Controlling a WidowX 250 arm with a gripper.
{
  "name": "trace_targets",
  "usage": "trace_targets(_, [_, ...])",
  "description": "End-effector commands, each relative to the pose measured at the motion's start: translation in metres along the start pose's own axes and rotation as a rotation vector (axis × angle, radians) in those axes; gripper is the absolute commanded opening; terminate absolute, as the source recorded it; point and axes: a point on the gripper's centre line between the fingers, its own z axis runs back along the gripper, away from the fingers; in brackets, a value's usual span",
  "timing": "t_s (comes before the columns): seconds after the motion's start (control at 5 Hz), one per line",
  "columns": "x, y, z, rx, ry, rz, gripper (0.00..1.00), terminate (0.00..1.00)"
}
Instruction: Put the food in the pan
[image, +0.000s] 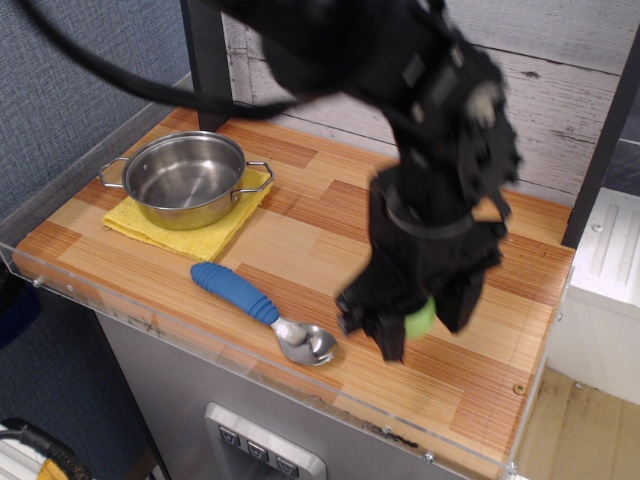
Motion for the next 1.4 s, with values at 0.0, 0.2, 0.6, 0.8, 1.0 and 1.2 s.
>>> trace_targets(0.0, [0.031, 0.013, 0.055, -0.12, -0.034, 0.048, 0.0, 0.0])
trace_targets(0.2, [0.053, 0.025, 0.066, -0.122, -0.059, 0.076, 0.0, 0.0])
trace_targets(0.6, [0.097, 0.041, 0.072, -0.104, -0.09, 0.162, 0.0, 0.0])
trace_targets(0.8, [0.121, 0.047, 0.067, -0.091, -0.109, 0.206, 0.0, 0.0])
trace_targets(1.0, [0.144, 0.051, 0.063, -0.07, -0.127, 0.251, 0.0, 0.0])
trace_targets(1.2, [0.168, 0.059, 0.055, -0.054, -0.139, 0.302, 0.0, 0.0])
